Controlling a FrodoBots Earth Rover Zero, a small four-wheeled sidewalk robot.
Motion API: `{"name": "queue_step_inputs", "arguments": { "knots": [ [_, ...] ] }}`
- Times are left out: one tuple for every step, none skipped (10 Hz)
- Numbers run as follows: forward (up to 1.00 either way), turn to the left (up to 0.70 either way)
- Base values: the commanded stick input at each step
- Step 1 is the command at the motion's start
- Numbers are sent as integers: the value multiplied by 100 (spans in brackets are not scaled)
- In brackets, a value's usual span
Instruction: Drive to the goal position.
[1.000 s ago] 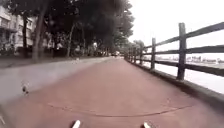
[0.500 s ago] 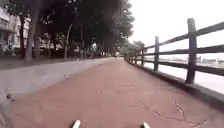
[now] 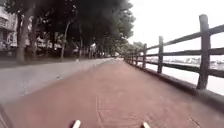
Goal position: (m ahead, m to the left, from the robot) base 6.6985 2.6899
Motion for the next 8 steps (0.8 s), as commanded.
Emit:
{"name": "queue_step_inputs", "arguments": {
  "knots": [
    [70,0],
    [70,0],
    [70,0],
    [70,0],
    [70,0],
    [70,0],
    [70,0],
    [70,0]
  ]
}}
